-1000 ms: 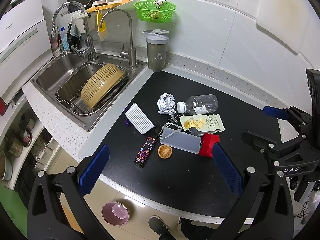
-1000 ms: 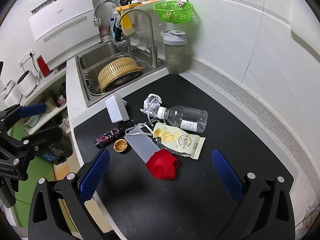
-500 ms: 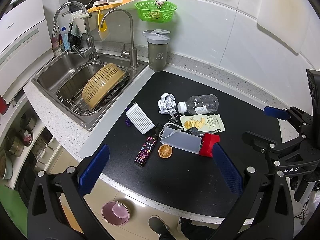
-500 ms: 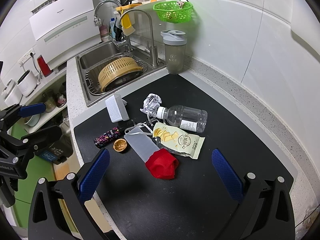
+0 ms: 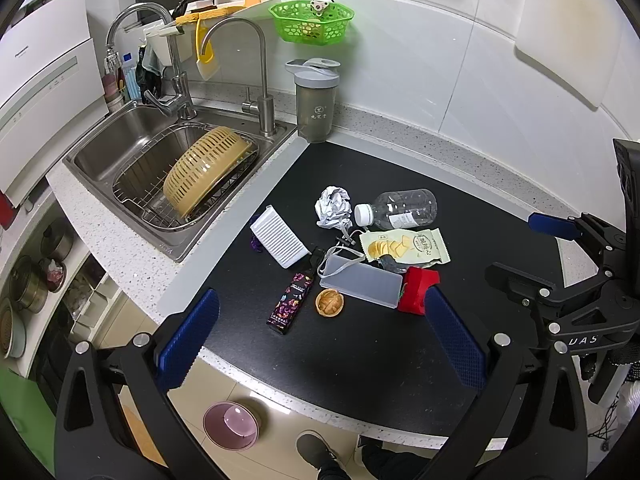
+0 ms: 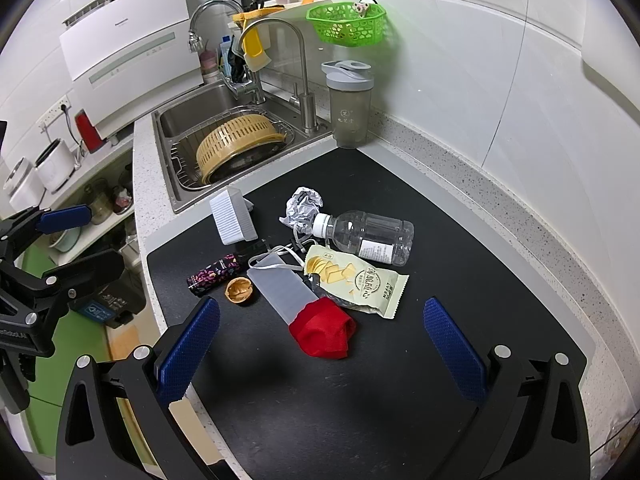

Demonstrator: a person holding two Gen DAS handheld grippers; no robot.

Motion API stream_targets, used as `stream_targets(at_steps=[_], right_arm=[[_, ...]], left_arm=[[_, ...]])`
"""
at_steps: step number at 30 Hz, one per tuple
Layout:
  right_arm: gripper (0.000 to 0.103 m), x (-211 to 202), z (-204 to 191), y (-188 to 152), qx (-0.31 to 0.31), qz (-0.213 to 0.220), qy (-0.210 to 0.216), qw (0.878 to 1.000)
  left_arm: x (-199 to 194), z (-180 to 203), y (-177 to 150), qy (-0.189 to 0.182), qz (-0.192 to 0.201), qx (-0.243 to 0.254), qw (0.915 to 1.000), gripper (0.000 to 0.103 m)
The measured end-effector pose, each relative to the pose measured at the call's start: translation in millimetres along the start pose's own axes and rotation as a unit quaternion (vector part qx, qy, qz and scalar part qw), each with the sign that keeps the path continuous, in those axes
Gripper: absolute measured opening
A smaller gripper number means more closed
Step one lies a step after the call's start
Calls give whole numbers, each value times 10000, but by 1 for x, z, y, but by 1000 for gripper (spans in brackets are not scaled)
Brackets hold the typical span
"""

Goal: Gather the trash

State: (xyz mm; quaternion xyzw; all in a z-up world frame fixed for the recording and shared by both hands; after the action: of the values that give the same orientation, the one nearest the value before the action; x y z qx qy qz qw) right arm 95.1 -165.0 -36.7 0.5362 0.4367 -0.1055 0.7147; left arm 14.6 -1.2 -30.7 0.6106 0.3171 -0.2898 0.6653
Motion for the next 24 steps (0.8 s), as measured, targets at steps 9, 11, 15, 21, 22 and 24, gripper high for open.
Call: stream_targets(at_steps=[9,11,15,21,22,24], right_arm=[[98,0,0,0,-9,-7,20,10000],[98,0,1,0,-15,-5,16,10000],[98,1,1,-1,-12,-11,16,10000],[98,4,1,-1,-42,-27,15,10000],[98,5,1,-1,-42,-33,15,10000],[98,7,2,-1,-40,-50,26,10000]], left_arm=[[3,-1,-1,2,-43,-40,10000,100],[5,-2,-1,-20,-75,-75,9999,100],[9,-3,0,1,-94,-93,9999,100],[12,-4,0,0,-101,-105,9999,100],[12,-4,0,-5,-103,-103,9999,100],[14,-3,1,-1,-107,-95,9999,100]])
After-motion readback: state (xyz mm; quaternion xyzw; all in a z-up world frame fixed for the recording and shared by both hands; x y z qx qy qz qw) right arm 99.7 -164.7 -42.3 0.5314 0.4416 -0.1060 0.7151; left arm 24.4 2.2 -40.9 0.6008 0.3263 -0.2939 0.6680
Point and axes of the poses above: each gripper's, at about its wrist camera, not at the fingertips, and x roughly the way its jaws point, z to its right, y to its top, the point moved 4 cm from there along x, roughly the way its jaws point, and after that the axes turned 1 degree about z, right-handed, at the moved point
